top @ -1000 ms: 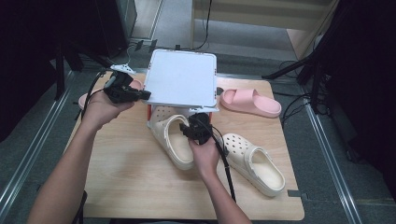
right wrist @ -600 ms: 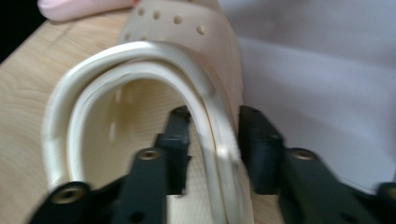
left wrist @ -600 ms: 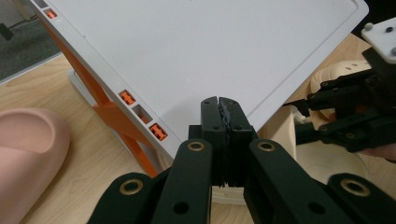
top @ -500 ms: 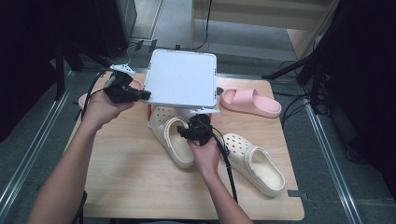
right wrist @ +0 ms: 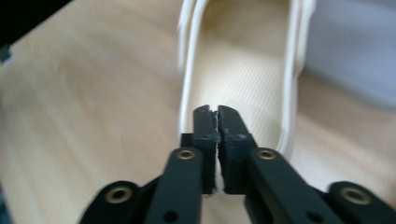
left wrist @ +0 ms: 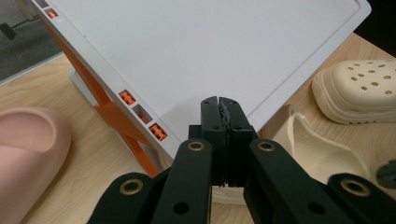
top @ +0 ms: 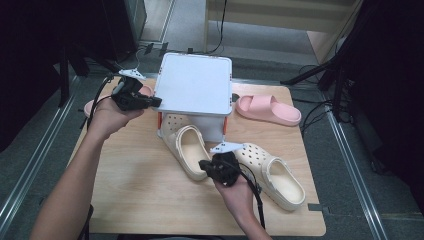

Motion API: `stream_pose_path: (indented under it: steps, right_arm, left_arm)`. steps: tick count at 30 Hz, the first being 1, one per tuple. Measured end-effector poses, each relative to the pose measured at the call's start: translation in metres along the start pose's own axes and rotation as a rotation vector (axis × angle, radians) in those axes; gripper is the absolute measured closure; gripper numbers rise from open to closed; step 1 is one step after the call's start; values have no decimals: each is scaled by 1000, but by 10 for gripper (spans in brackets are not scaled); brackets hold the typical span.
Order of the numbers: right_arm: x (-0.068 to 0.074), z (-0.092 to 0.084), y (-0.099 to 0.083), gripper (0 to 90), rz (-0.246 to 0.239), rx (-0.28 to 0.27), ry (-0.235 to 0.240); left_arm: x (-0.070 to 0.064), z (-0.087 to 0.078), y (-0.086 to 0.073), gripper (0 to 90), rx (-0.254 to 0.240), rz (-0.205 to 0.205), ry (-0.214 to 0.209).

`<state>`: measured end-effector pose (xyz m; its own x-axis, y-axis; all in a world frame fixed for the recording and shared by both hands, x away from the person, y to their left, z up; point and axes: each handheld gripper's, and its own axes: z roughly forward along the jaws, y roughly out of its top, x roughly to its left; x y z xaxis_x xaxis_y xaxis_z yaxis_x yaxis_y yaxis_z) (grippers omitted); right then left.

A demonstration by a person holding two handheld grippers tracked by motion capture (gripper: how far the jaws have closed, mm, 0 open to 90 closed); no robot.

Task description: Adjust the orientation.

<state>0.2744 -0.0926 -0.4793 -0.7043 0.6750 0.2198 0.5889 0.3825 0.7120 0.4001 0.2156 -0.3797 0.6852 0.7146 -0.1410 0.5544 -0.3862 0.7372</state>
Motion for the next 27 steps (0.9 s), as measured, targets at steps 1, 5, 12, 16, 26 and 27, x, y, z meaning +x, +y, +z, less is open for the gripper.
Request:
stream_pose_path:
  steps: [1, 5, 12, 16, 26, 27]
  right_arm:
    - [1, -2, -5, 900, -10, 7, 1]
    - [2, -8, -22, 900, -29, 35, -4]
    - [-6, -2, -39, 900, -24, 92, -31]
    - [-7, 10, -37, 900, -59, 109, -58]
    - [-1, 22, -29, 900, -45, 94, -26]
    - [1, 23, -28, 900, -43, 95, -24]
  left_arm:
    - [0, 0, 0, 895, 1, 1, -1]
    - [-1, 0, 0, 895, 0, 4, 5]
    - [-2, 0, 0, 895, 1, 4, 8]
    - [-2, 0, 0, 895, -1, 1, 5]
    - [-2, 0, 0, 895, -2, -1, 2]
    - [-2, 0, 0, 895, -3, -1, 2]
